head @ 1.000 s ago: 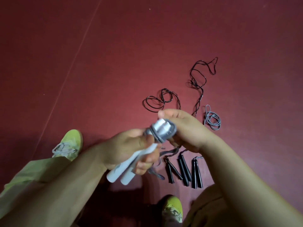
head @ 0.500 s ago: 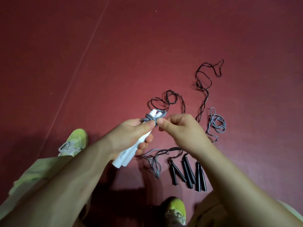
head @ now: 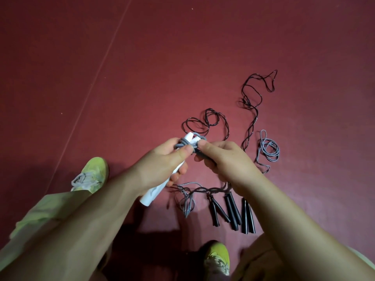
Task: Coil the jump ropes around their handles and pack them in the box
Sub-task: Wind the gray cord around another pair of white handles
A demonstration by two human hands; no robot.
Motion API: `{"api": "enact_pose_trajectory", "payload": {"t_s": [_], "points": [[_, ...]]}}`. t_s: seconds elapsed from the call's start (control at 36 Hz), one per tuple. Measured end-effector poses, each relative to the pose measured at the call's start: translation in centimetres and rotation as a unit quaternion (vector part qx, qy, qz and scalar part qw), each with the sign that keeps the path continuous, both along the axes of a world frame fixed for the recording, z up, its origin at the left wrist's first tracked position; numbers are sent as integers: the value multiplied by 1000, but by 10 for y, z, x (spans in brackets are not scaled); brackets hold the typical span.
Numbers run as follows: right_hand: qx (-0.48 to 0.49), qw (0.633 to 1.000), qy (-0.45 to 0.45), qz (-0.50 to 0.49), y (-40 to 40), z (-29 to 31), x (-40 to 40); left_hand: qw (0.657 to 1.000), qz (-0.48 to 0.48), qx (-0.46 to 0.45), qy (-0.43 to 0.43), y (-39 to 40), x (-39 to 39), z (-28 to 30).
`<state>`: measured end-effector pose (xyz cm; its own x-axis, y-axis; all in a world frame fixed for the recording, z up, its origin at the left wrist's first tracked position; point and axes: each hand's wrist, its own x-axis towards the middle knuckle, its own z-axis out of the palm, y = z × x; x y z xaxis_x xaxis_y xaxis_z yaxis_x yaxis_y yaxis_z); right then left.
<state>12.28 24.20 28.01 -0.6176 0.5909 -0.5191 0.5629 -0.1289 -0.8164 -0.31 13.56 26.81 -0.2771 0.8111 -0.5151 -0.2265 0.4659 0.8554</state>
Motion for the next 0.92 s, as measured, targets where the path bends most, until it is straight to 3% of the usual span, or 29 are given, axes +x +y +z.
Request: {"api": "enact_pose_trajectory", "payload": {"t_s": [0.22, 0.33, 0.42, 0.56, 0.69, 0.75, 0.83, 0.92], "points": [[26, 999, 28, -30, 2, -5, -1, 983, 6, -38, -177, -2, -5, 4], [47, 997, 34, -58, 5, -4, 2, 952, -30, -104, -286, -4, -5, 5], [47, 995, 35, -85, 7, -4, 3, 948, -40, -94, -300, -5, -2, 2], [104, 993, -26, -53, -5, -11, -3, 989, 21, -72, -125, 0, 5, -3], [102, 994, -37, -24, -8, -7, -6, 993, 57, -67, 72, 2, 1, -13], [98, 994, -49, 3, -10, -2, -6, 984, 27, -68, 161, -1, -4, -19], [98, 993, -62, 36, -11, -1, -6, 945, -38, -98, 311, -3, -2, -21], [86, 994, -64, 26, -11, -6, -4, 910, -68, -107, 394, -4, 1, -16]]}}
